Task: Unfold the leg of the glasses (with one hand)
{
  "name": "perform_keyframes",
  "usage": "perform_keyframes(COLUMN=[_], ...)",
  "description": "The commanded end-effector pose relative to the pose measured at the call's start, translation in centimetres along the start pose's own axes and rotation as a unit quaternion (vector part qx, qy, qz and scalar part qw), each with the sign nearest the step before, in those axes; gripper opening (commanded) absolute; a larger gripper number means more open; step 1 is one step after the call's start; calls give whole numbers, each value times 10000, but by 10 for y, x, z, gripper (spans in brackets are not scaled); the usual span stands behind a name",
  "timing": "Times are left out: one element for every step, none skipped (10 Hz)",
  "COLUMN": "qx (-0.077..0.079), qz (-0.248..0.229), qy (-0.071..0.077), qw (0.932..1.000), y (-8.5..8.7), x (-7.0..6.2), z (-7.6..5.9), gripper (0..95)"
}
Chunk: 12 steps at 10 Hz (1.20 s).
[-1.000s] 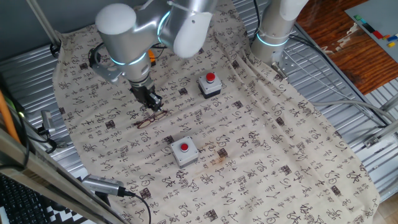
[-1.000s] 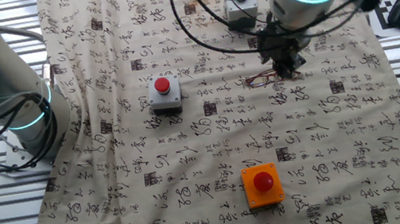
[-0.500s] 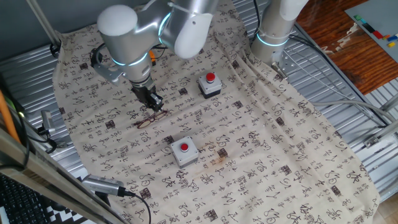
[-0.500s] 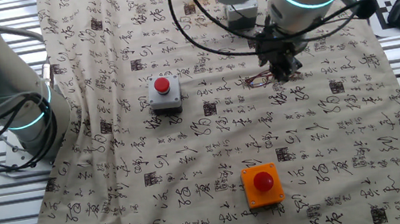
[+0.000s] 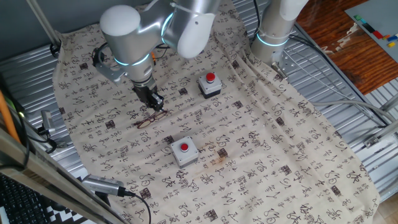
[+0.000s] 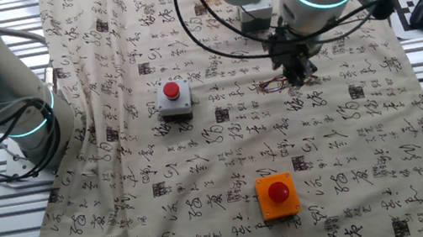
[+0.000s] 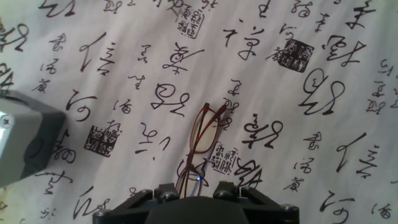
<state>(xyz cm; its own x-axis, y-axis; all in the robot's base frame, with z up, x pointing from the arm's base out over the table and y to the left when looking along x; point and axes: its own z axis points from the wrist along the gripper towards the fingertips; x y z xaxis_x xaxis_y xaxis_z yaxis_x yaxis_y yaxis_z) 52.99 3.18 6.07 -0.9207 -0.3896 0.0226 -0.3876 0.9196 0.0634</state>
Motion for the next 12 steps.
perform_keyframes(qx=[20,80,160,145,120,84,78,62,59,48,49,49], qz=[85,110,149,135,119,253,271,290,317,334,363,418], qy=[-74,-15,60,65,54,128,131,153,190,185,177,176], qw=[9999,9999,9997,9998,9998,9996,9995,9994,9993,9993,9992,9990], y=[0,0,0,0,0,-1,-2,-5,-6,-5,-3,0], x=[-1,-1,-1,-1,-2,-3,-3,-6,-7,-8,-11,-13], z=[1,1,1,1,2,6,7,15,19,22,24,26], gripper=[570,570,570,570,570,570,570,570,570,570,380,380])
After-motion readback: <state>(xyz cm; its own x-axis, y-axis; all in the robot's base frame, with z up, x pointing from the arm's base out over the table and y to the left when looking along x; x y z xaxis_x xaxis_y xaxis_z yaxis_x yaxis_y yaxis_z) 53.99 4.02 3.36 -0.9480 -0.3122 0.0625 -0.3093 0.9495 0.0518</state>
